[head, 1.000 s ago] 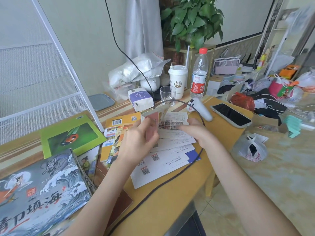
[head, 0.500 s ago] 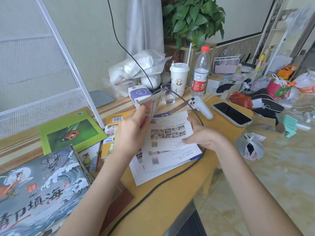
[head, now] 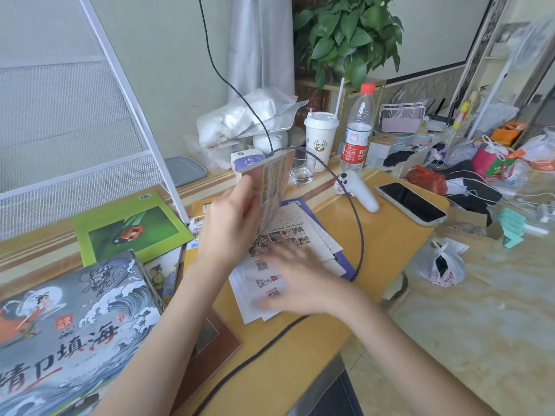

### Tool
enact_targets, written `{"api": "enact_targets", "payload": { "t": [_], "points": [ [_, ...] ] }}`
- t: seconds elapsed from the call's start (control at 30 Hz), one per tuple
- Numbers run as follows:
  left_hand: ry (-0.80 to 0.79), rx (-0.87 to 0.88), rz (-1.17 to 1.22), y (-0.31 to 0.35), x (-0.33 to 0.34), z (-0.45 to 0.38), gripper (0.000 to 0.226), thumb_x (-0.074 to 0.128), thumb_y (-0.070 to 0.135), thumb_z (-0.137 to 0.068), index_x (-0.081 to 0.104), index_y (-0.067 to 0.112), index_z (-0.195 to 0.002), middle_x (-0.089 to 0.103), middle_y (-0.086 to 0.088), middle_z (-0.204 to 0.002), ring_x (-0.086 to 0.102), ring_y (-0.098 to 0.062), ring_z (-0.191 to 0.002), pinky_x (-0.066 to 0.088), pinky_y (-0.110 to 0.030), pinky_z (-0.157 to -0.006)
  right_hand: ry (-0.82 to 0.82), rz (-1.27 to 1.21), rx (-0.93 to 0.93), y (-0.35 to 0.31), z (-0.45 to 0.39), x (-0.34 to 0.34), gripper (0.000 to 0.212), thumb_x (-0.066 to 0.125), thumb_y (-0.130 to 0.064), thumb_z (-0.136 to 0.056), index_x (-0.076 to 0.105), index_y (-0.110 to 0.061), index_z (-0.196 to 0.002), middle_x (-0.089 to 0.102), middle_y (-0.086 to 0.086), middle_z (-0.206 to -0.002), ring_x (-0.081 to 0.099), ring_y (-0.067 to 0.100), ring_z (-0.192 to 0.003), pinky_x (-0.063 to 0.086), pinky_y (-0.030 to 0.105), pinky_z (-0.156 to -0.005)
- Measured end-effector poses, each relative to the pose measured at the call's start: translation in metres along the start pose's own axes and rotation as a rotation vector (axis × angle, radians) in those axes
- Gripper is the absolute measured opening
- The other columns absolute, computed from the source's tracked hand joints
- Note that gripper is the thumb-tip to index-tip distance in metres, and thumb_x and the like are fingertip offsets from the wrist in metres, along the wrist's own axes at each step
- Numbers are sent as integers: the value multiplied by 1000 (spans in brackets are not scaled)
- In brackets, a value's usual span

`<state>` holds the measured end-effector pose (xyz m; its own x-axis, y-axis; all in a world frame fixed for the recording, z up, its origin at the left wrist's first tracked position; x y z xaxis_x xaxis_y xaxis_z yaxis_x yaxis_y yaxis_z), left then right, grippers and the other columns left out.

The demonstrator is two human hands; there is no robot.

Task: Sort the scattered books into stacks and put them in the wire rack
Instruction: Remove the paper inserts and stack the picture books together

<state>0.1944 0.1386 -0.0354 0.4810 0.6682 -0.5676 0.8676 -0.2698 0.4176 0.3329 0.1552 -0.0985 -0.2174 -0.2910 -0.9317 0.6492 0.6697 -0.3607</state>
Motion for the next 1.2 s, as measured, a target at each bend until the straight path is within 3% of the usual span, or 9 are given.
{"api": "enact_targets", "payload": {
  "t": [0.17,0.37,0.43,0.57,0.67,0.77,0.93,1.1,1.2],
  "points": [
    [-21,18,-2,2,0,1,10,56,6,-90,47,9,-91,25,10,-54,26,-8,-46,32,-33,-49,-44,110,10,-8,-3,33,115,50,-85,-63,-5,-34,-149,-16,-4,-157,-32,20,-138,-17,61,-108],
    [-8,16,-38,3,-2,0,6,57,5,-89,51,5,-92,27,9,-55,26,-26,-54,18,-31,-52,99,277,-42,-13,-9,23,76,33,-66,-83,33,-21,-144,33,12,-150,25,34,-140,25,54,-111],
    [2,9,-21,4,-4,0,6,56,5,-89,53,3,-95,35,5,-59,28,-28,-56,18,-32,-51,303,320,-98,-18,-7,26,55,35,-48,-84,64,-12,-115,66,15,-112,63,31,-106,53,40,-80],
    [16,16,0,4,-5,0,6,55,7,-91,53,5,-96,42,2,-68,30,-27,-59,33,-36,-53,603,273,-103,-23,2,29,33,43,-26,-80,73,-13,-87,71,5,-77,69,21,-69,53,28,-53],
    [33,31,-1,3,-7,0,5,55,6,-90,53,5,-95,37,5,-65,30,-27,-58,32,-34,-52,566,174,-45,-19,5,28,33,41,-21,-85,69,-15,-102,71,4,-87,68,22,-76,53,30,-58],
    [30,36,-16,2,-7,0,7,55,5,-89,54,3,-95,41,4,-66,31,-27,-56,29,-34,-51,471,39,6,-12,3,20,33,40,-20,-94,53,-22,-124,66,1,-108,59,25,-106,44,49,-92],
    [24,36,-36,3,-6,-1,6,57,3,-87,52,4,-91,36,4,-66,26,-25,-55,10,-29,-53,158,182,114,11,-1,11,54,42,-47,-96,25,-31,-144,2,3,-159,12,35,-142,25,59,-107],
    [21,35,-64,5,-8,0,6,57,3,-87,52,4,-91,39,4,-67,28,-24,-55,18,-30,-52,284,461,23,12,-16,5,53,76,-29,-74,58,-17,-123,67,13,-110,68,27,-72,49,33,-43],
    [19,26,-48,4,-8,0,7,56,3,-87,50,5,-89,39,3,-68,27,-26,-57,18,-31,-52,322,467,94,10,-17,6,69,78,-10,-53,61,-13,-120,69,8,-106,68,24,-71,45,27,-41]
  ]
}}
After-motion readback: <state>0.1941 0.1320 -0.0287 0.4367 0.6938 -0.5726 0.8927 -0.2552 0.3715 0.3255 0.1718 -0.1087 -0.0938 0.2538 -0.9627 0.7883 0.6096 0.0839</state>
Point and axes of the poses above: each hand's wrist, its own z-axis away from the middle knuckle, its own x-axis out of the palm, y = z × x, the point moved 2 cm from there along -z, towards the middle knuckle
